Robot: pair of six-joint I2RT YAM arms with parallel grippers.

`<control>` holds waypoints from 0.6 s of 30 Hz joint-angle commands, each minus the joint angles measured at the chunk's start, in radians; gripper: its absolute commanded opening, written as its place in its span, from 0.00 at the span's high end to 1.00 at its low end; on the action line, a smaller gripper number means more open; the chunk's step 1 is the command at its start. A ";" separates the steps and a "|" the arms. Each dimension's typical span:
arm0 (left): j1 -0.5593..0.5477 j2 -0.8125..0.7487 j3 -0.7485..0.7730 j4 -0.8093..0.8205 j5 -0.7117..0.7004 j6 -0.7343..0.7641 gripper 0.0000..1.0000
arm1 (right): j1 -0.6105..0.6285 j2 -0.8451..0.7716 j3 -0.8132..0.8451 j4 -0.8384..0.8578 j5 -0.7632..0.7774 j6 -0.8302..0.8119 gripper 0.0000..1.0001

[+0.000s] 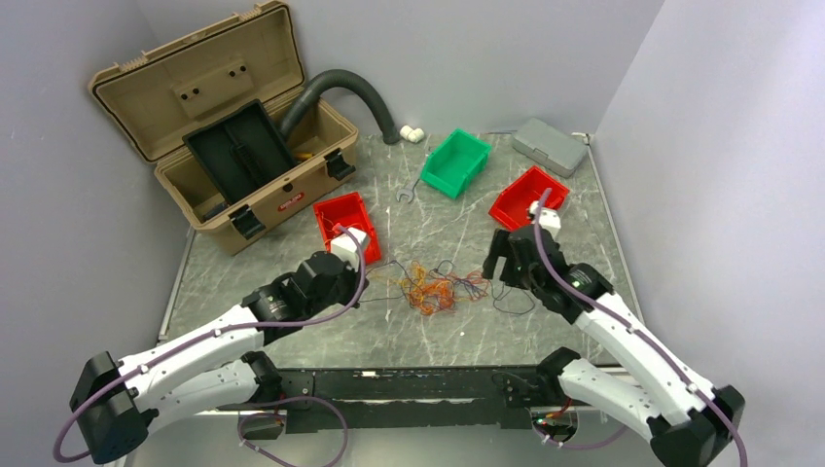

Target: Untangle the cables

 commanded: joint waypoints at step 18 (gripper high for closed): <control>-0.004 0.012 0.061 0.014 0.000 0.017 1.00 | 0.000 0.326 -0.064 0.248 -0.323 -0.304 0.25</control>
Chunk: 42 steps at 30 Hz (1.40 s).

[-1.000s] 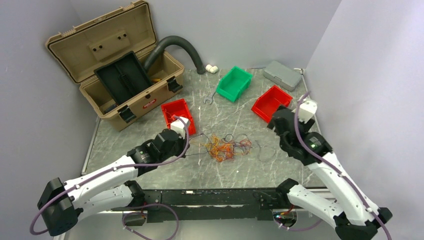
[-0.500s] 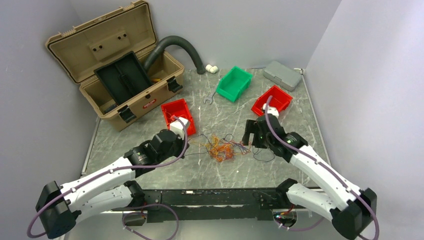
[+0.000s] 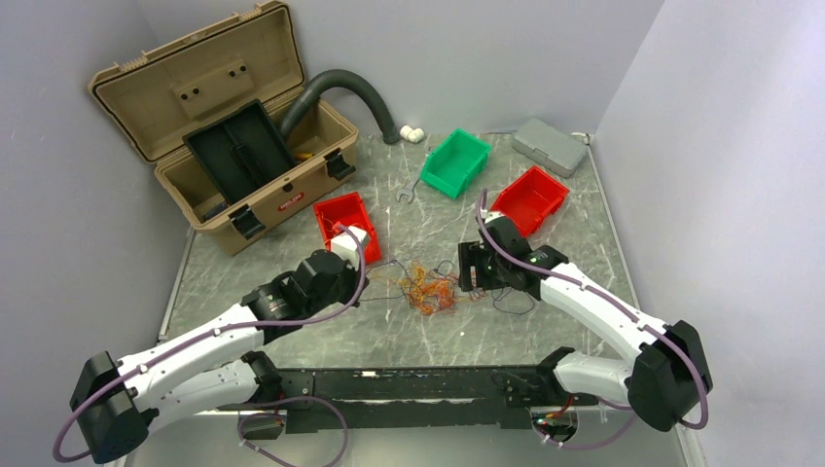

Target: Untangle the cables

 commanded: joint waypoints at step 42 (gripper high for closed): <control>0.000 -0.328 0.010 -0.777 -0.647 -0.766 1.00 | -0.239 -0.434 0.251 -0.396 1.067 0.492 1.00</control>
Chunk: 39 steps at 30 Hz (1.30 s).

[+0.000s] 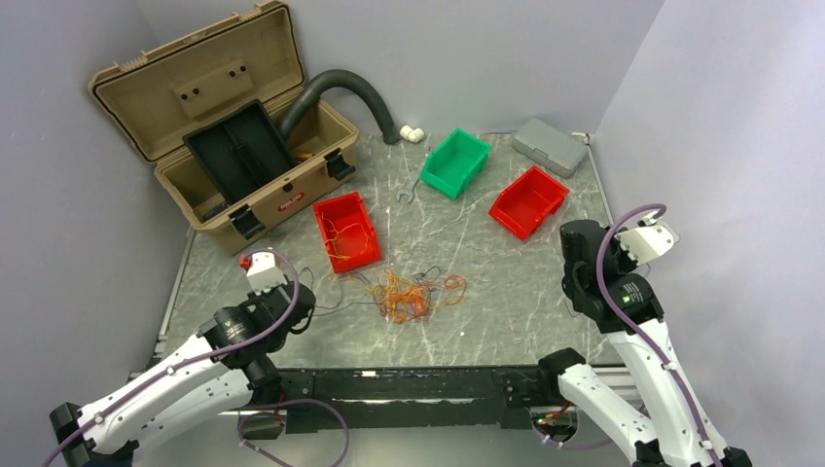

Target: Untangle the cables

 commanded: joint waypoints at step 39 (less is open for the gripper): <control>-0.003 0.164 -0.015 0.688 0.661 0.570 1.00 | -0.012 0.444 0.547 0.504 -0.400 -0.527 1.00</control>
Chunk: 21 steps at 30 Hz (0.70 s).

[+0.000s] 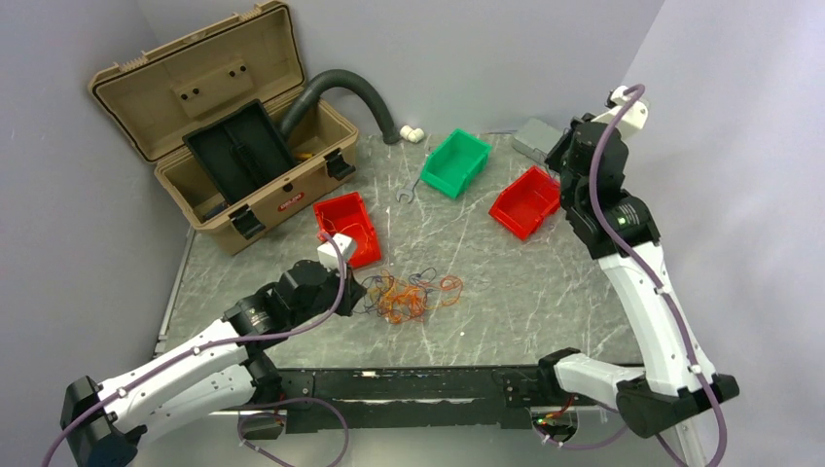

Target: Untangle the cables

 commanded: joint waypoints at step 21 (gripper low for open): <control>-0.009 0.066 0.023 0.055 0.017 -0.044 1.00 | -0.230 0.407 0.208 0.136 -0.056 0.023 1.00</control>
